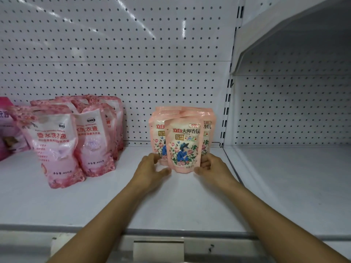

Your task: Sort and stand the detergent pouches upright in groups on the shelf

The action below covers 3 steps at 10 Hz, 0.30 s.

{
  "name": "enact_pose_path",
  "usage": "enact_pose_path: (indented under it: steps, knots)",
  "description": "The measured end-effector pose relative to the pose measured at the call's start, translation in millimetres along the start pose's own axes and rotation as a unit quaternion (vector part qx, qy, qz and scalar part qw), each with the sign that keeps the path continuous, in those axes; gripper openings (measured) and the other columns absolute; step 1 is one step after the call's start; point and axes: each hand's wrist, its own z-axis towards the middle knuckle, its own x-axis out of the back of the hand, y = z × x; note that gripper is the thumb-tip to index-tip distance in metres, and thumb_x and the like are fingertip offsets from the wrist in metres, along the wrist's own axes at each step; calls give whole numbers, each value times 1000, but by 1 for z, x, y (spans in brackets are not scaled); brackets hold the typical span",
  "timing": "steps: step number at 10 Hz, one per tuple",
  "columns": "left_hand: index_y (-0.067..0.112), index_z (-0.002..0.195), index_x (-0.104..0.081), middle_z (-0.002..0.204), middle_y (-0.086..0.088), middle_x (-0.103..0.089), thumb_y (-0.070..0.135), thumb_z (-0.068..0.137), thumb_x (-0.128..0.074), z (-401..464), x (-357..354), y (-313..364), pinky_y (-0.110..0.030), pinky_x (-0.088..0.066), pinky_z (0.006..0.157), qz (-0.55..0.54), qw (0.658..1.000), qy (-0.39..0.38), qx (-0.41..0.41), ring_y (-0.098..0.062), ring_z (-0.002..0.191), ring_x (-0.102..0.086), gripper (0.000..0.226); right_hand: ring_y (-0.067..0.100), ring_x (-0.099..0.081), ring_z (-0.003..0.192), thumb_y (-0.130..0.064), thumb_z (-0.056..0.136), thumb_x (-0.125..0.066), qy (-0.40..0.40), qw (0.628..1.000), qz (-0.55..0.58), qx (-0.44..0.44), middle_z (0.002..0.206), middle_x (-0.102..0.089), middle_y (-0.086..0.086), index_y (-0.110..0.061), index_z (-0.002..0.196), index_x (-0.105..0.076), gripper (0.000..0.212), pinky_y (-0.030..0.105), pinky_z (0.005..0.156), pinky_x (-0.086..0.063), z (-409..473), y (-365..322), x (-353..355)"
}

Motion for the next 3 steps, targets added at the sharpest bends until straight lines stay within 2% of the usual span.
enact_pose_path:
  steps: [1, 2, 3]
  knots:
    - [21, 137, -48, 138, -2, -52, 42, 86, -70, -18, 5, 7, -38, -47, 102, 83, 995, -57, -24, -20, 123, -52, 59, 14, -54, 108, -28, 86, -66, -29, 999, -40, -9, 120, -56, -4, -21, 124, -51, 42, 31, 94, -46, -19, -3, 3]
    - [24, 138, -48, 137, 3, -55, 45, 89, -66, -46, 14, 13, -33, -47, 101, 134, 986, -91, -50, -15, 119, -54, 57, 17, -47, 126, -35, 89, -62, -41, 995, -86, 3, 138, -50, -3, -24, 138, -44, 53, 32, 101, -41, -48, -7, 1]
    - [31, 134, -51, 128, 12, -60, 48, 89, -63, -77, 24, 6, -31, -48, 98, 140, 985, -51, -91, -9, 113, -56, 49, 11, -49, 123, -38, 90, -60, 10, 992, -121, 40, 136, -53, -10, -29, 130, -52, 42, 31, 101, -42, -77, -17, -5]
